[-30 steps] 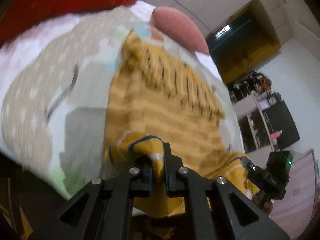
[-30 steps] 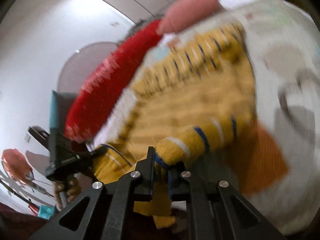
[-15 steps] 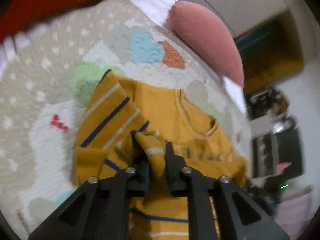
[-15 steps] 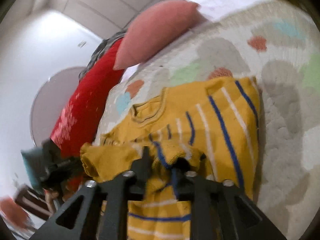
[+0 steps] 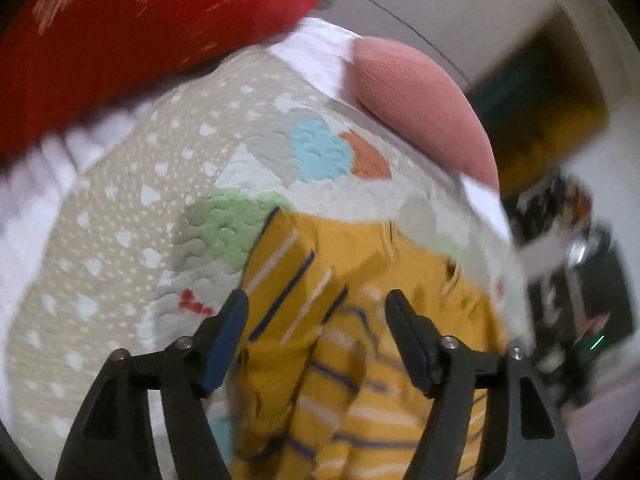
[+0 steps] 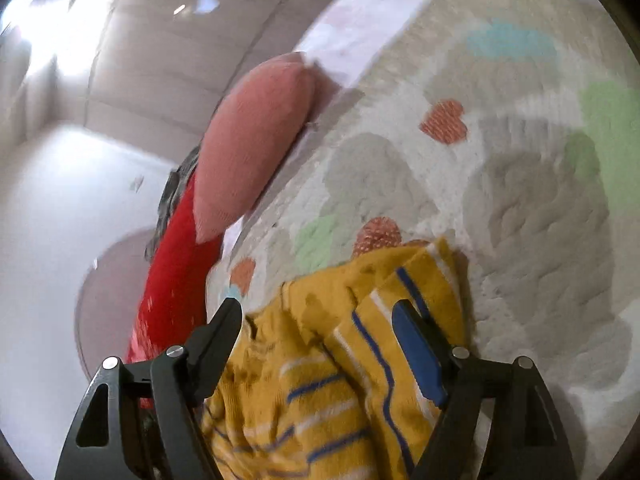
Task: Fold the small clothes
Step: 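Open both grippers and lift them off the folded sweater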
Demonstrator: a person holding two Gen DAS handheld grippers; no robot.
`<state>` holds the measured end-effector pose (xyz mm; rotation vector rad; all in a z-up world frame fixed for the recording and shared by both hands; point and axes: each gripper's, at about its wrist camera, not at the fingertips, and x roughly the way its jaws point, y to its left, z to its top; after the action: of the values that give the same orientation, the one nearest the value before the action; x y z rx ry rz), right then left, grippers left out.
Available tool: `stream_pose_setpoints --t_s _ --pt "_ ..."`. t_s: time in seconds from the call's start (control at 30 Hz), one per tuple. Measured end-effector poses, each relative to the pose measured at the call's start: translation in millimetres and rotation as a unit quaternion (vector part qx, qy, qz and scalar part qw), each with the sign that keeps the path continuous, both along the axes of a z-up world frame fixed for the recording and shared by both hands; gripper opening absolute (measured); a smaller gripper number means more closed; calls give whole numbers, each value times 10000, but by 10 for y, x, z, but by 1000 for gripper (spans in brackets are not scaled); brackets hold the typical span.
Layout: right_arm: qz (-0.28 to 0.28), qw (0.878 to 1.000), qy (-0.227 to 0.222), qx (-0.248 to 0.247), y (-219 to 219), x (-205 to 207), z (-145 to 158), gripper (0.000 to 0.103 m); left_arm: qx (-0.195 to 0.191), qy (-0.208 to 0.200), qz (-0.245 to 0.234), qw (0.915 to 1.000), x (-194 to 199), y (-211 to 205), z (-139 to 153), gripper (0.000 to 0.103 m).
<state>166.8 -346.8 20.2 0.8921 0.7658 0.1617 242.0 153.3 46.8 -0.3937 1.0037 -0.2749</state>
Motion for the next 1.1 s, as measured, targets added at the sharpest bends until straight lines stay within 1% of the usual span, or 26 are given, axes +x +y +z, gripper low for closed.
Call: stream_pose_setpoints --t_s 0.03,0.1,0.13,0.2,0.27,0.3,0.33,0.37,0.4,0.43,0.47,0.5,0.57,0.63,0.67,0.7,0.73,0.77,0.8,0.83,0.9,0.93,0.97,1.03,1.07,1.1 --pt "149 9997 -29 -195 18 -81 56 83 303 -70 -224 9993 -70 -75 9 74" --pt "595 9949 -53 -812 185 -322 202 83 727 -140 -559 9957 -196 -144 -31 74" --pt "762 9912 -50 -1082 259 -443 240 83 868 -158 -668 9939 -253 -174 -53 74" --pt "1046 9795 -65 -1723 442 -694 295 83 1149 -141 -844 9897 -393 -211 -140 74" --pt "1200 9676 -34 -2220 594 -937 243 83 1327 -42 -853 9875 -474 -201 -238 74" --pt "1261 9631 42 -2378 666 -1038 180 81 1408 74 -891 9860 -514 -193 -310 64" --pt "1320 9618 103 -2398 695 -1098 109 78 1393 168 -996 9851 -529 -199 -360 35" --pt "1491 9612 226 -2308 743 -1152 -9 59 1372 263 -1100 9841 -546 -206 -387 31" --pt "1659 9599 370 -2231 765 -1175 -122 20 1505 202 -1062 9827 -575 -212 -354 28" --pt "1665 9589 448 -2252 722 -1201 -181 12 1598 145 -1060 9813 -592 -223 -307 24" --pt "1576 9612 412 -2227 652 -1214 -180 12 1688 98 -1049 9800 -603 -237 -256 23" --pt "1364 9650 384 -2208 522 -1216 -149 9 1770 53 -1015 9790 -616 -242 -200 21" --pt "825 9699 419 -2253 255 -1185 -105 9 1843 48 -950 9783 -620 -236 -174 21" --pt "379 9765 554 -2048 -11 -1160 -145 9 1888 95 -881 9780 -642 -218 -228 21" --pt "51 9730 784 -2170 -118 -1152 -189 8 1927 106 -818 9778 -664 -199 -274 21" --pt "-100 9696 938 -2260 -172 -1137 -216 11 1898 101 -777 9787 -681 -194 -287 24" --pt "-151 9731 992 -2074 -247 -1166 -241 11 1834 79 -722 9803 -702 -160 -283 28" --pt "-174 9776 919 -1887 -281 -1214 -225 11 1779 67 -688 9816 -724 -130 -266 31" --pt "-171 9815 746 -1756 -291 -1281 -163 12 1687 38 -655 9835 -760 -79 -215 33" --pt "-152 9812 607 -1826 -250 -1318 -75 12 1634 -7 -637 9845 -798 -48 -166 33" --pt "-69 9779 333 -2062 -152 -1376 87 12 1548 -244 -517 9863 -884 15 13 33" --pt "74 9770 127 -2128 -43 -1355 214 12 1516 -360 -460 9867 -926 40 91 35" --pt "202 9771 -17 -2118 20 -1331 270 15 1414 -509 -429 9877 -962 58 188 37" --pt "579 9767 -303 -2044 227 -1205 365 27 1212 -625 -482 9895 -953 -1 287 53" --pt "753 9761 -371 -2007 351 -1119 373 35 1146 -646 -636 9893 -913 -77 304 54" --pt "930 9747 -395 -1996 515 -992 362 36 1103 -601 -790 9889 -847 -203 297 54"
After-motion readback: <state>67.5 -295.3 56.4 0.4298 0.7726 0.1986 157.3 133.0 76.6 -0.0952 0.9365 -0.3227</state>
